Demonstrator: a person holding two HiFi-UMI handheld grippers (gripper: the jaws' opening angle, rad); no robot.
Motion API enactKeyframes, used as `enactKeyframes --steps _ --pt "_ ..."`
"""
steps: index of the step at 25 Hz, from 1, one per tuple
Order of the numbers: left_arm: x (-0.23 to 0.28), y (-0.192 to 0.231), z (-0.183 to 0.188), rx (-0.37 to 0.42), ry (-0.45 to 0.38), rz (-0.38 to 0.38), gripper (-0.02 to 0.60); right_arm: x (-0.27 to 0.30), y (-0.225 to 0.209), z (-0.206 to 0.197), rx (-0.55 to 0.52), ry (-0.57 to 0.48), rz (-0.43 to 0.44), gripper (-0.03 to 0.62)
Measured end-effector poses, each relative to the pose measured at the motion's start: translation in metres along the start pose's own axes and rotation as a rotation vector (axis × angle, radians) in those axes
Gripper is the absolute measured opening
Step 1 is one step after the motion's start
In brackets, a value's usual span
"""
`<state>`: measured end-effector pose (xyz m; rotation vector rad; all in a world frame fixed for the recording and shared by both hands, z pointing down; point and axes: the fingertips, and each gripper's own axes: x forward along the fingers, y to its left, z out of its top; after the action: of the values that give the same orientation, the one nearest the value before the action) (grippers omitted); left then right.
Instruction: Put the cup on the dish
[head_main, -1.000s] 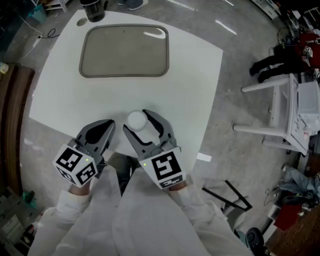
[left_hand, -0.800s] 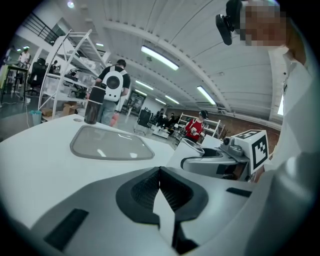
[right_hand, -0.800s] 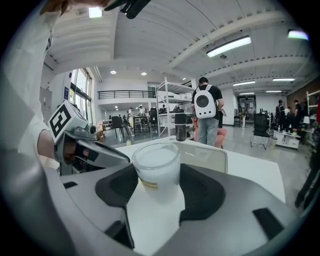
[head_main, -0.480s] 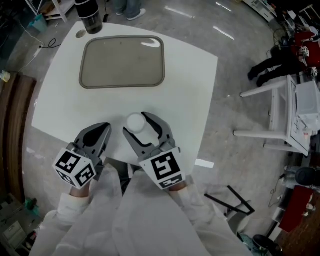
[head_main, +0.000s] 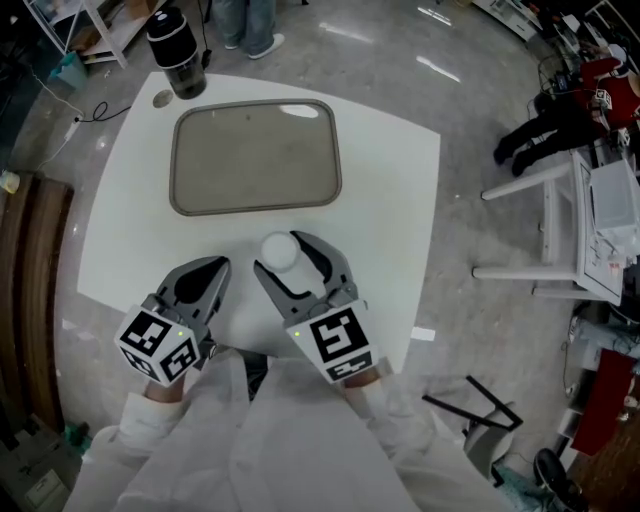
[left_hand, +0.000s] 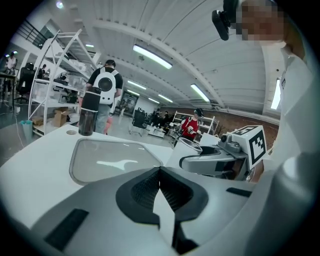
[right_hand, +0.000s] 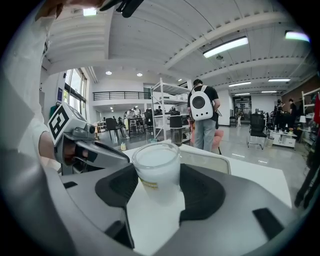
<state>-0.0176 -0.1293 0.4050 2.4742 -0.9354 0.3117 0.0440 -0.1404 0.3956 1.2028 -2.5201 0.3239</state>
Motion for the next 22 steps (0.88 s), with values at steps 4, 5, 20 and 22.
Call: enactKeyframes --steps 4,5,20,22 --pt "0.003 0.025 0.016 0.014 0.002 -0.005 0.008 0.022 -0.007 0.016 -0.002 -0.006 -0.019 0.261" --pt "0.004 0.032 0.020 0.018 0.002 -0.006 0.008 0.028 -0.008 0.020 -0.003 -0.008 -0.022 0.259" --pt "0.038 0.105 0.064 0.061 0.018 -0.071 0.008 0.109 -0.057 0.054 -0.025 0.006 -0.074 0.259" --pt "0.044 0.112 0.067 0.054 0.019 -0.083 0.008 0.120 -0.063 0.056 -0.023 0.006 -0.077 0.259"
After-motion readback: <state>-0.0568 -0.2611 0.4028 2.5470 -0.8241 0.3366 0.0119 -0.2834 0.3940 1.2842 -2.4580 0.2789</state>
